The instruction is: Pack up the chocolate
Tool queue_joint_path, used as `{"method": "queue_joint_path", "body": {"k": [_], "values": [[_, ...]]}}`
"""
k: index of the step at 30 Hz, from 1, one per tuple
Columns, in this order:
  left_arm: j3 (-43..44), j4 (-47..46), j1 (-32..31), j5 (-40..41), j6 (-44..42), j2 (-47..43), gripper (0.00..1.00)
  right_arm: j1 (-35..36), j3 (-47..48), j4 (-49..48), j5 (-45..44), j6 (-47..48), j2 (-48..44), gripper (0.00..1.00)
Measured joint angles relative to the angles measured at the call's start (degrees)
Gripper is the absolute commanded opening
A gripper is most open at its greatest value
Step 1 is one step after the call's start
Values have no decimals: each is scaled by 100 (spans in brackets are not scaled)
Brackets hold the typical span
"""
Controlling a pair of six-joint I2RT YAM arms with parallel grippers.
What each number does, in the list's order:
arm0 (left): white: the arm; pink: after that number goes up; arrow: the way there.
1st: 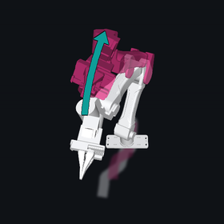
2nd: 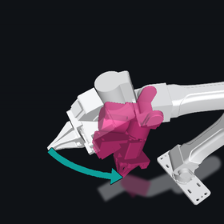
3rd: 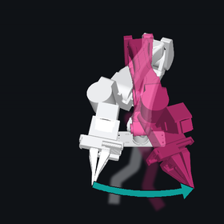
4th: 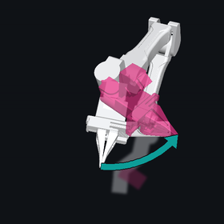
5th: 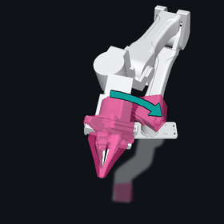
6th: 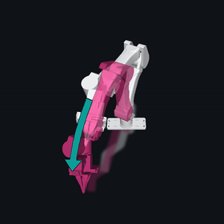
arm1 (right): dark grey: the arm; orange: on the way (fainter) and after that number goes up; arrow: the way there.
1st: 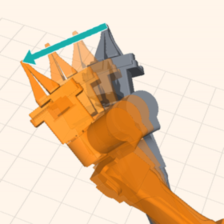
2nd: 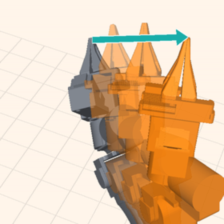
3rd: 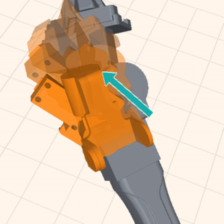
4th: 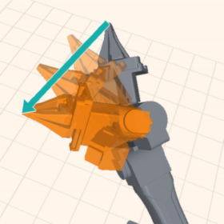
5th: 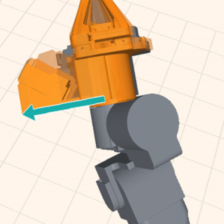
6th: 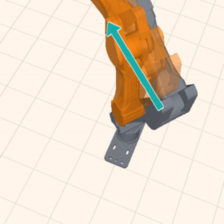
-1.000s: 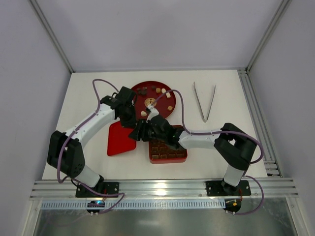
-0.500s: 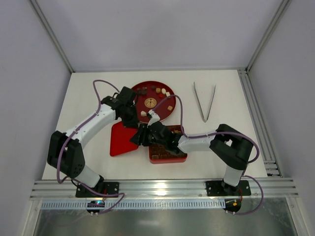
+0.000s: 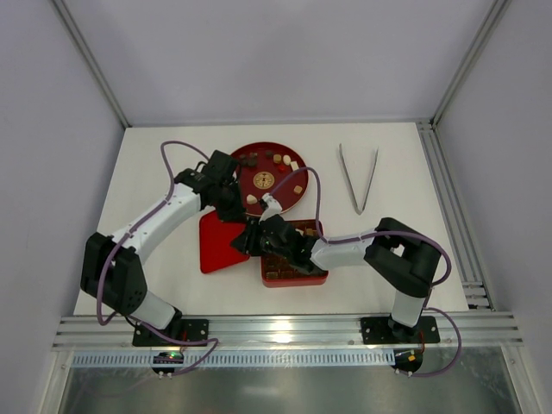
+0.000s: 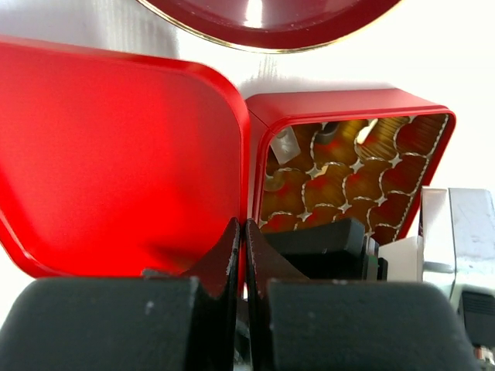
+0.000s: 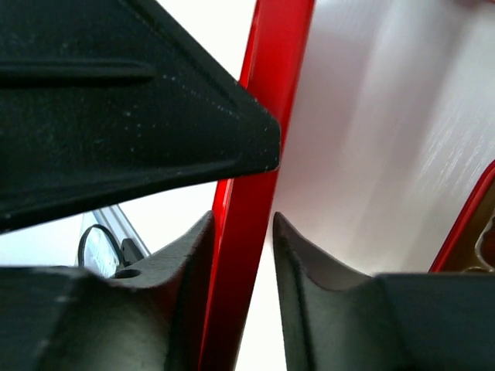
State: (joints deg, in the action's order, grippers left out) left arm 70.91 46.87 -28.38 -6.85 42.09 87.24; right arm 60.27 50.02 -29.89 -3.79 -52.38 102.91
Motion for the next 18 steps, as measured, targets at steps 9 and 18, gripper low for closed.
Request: {"method": "queue_joint_path", "body": {"k": [9, 18], "values": [[0, 2, 0, -44, -26, -247, 31, 0, -7, 11, -146, 66, -2, 4], [339, 90, 44, 181, -313, -343, 67, 0, -33, 380, -166, 146, -177, 4]]}}
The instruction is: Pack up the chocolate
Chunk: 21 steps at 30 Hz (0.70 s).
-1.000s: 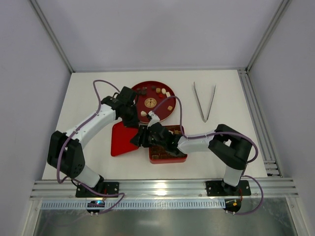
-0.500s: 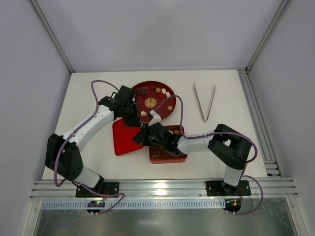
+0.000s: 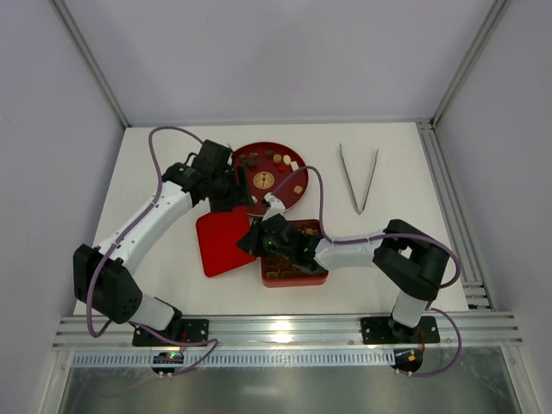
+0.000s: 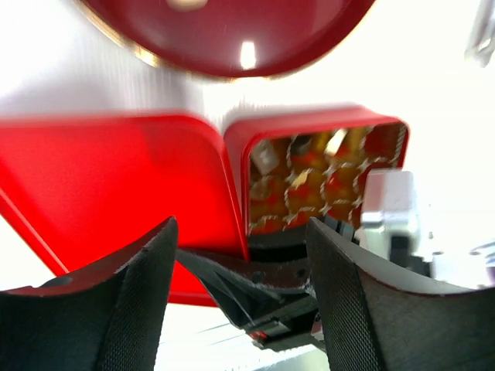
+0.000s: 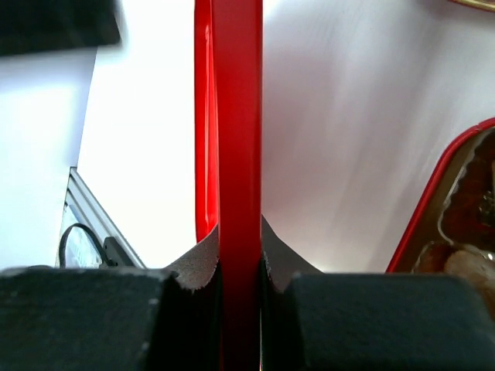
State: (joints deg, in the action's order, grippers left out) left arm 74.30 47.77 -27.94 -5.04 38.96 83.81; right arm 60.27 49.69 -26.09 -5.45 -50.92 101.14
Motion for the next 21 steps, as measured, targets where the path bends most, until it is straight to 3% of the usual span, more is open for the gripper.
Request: {"method": "queue_joint_path", "body": {"k": [3, 10, 18, 21], "values": [[452, 109, 107, 131, -225, -20, 74, -22, 17, 256, 7, 28, -240, 4], [1438, 190, 269, 498, -938, -555, 74, -378, 461, 1228, 256, 87, -789, 4], [1250, -243, 109, 627, -1814, -1941, 77, -1856, 1801, 3742, 697, 514, -1895, 4], [977, -507, -579, 975, -2127, -2291, 79, -2441, 2549, 4577, 815, 769, -2203, 4]]}}
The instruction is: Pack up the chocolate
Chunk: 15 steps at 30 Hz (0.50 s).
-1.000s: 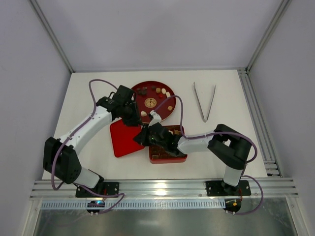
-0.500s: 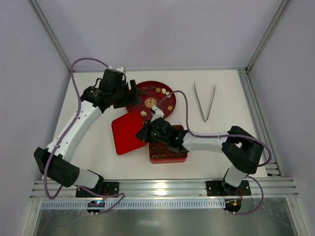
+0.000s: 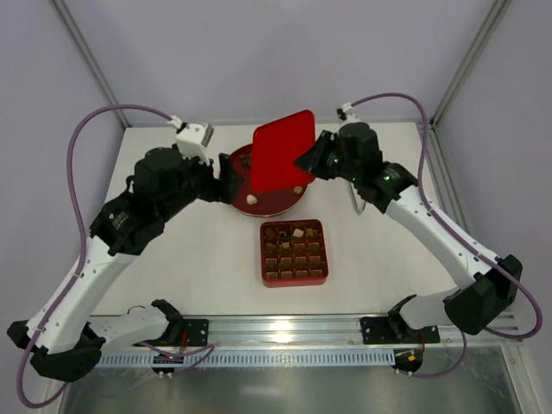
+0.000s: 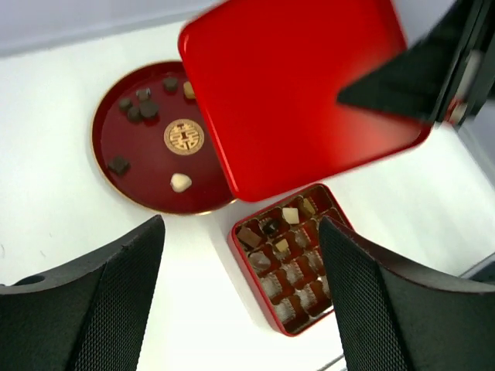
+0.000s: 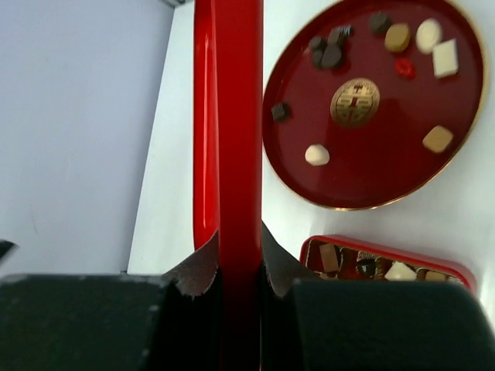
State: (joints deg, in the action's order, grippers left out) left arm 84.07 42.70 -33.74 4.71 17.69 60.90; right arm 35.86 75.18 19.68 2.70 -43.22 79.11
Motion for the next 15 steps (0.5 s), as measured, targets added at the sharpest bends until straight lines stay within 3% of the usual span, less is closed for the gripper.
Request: {"method": "queue_joint_path", "body": {"k": [5, 10, 15], "values": [[-841, -800, -1884, 1397, -765, -216, 82, -579, 1145, 1228, 289, 348, -136, 4], [-1749, -2079, -3751, 3193, -2302, -26, 82, -750, 1777, 2205, 636, 468, -94, 4], [-2118, -3853, -4752, 4415, -4046, 557, 84, -822, 2083, 2881, 944, 476, 9, 4]]}}
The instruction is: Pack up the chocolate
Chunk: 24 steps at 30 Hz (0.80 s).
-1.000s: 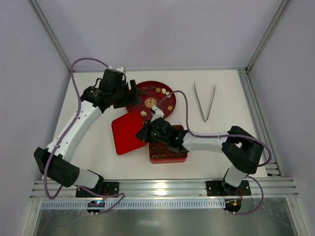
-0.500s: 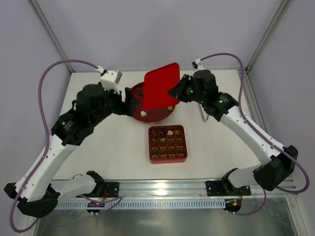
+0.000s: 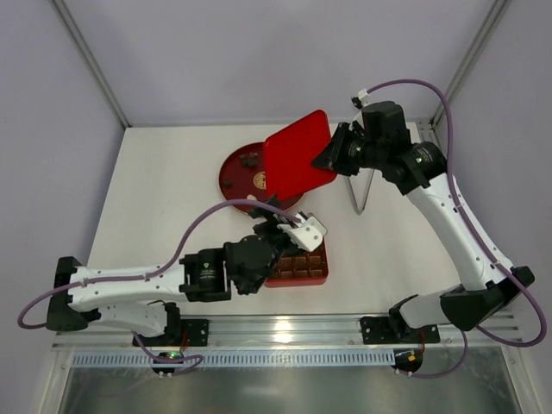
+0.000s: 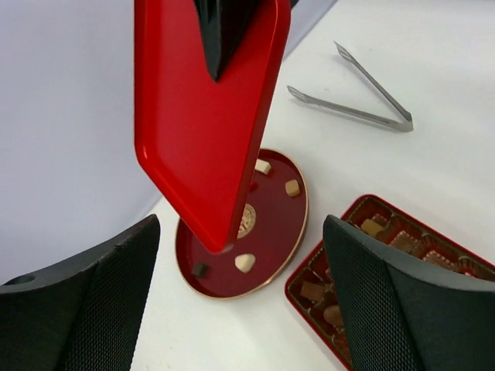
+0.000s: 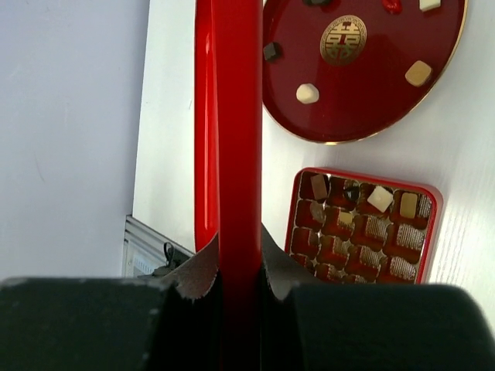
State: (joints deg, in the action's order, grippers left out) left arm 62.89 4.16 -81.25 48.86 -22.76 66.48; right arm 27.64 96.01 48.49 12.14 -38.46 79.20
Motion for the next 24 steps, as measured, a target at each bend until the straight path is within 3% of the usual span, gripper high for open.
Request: {"method": "queue_joint_path", "body": {"k": [9, 15, 24], "values": [[-350, -2006, -249, 466, -1790, 455, 85, -44, 382, 568, 219, -13, 120, 4], [-520, -2599, -186, 428, -2387, 627, 82, -44, 581, 750, 382, -92, 120, 4], [-586, -2968, 238, 225, -2728, 778, 68, -46, 612, 811, 562, -240, 94, 4]]}}
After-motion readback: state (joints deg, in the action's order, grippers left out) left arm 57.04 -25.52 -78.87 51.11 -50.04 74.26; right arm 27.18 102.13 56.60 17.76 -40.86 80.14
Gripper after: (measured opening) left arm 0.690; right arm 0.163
